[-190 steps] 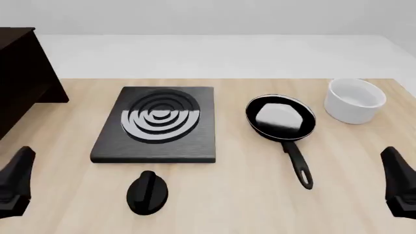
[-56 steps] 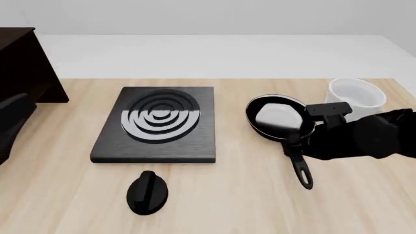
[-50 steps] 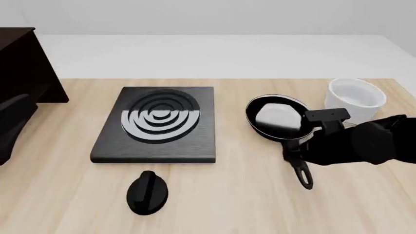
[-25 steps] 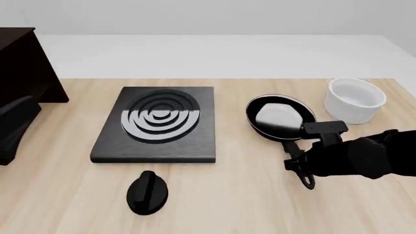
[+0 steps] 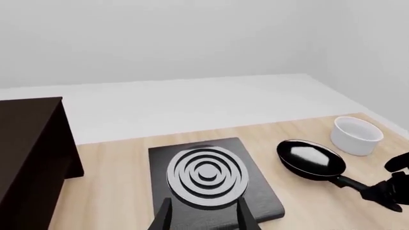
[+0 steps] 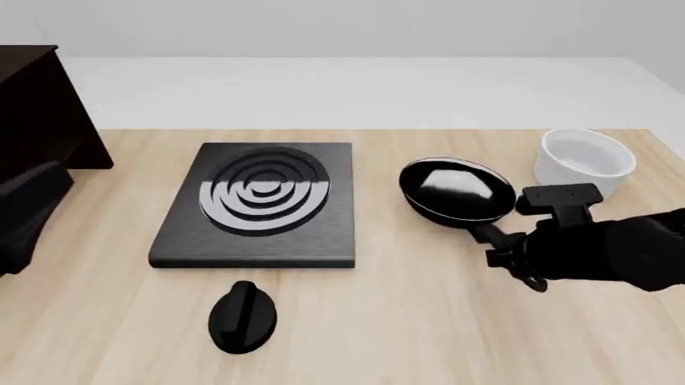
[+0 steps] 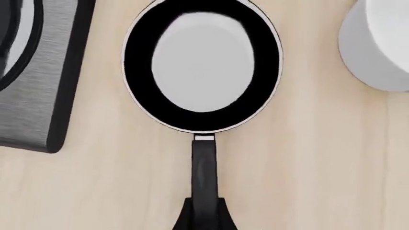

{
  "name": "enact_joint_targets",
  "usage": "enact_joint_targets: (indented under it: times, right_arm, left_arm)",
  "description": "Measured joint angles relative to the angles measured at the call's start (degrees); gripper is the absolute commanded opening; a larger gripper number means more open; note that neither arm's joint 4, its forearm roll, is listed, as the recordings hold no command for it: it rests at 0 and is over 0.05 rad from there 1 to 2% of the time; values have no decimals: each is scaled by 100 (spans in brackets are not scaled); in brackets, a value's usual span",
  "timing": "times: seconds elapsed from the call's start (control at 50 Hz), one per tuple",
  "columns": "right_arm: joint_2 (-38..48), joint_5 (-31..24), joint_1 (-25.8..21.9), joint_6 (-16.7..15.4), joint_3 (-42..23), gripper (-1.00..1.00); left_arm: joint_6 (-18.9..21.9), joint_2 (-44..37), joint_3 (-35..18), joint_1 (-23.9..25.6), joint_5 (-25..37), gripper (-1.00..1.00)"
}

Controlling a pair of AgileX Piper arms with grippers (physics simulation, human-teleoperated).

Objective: Put the frying pan on the cabinet shelf.

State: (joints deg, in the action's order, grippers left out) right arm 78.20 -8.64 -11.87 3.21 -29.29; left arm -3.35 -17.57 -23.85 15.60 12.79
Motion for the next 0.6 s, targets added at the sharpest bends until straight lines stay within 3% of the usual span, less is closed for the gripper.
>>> enact_joint_targets:
  times: [0.34, 0.6]
  right_arm:
    - [-1042, -491, 155, -532, -234, -100]
    - [-1591, -810, -2, -810, -649, -100]
  left_arm:
    - [-264, -128, -95, 213, 94, 100]
    - [-446, -257, -357, 423, 251, 100]
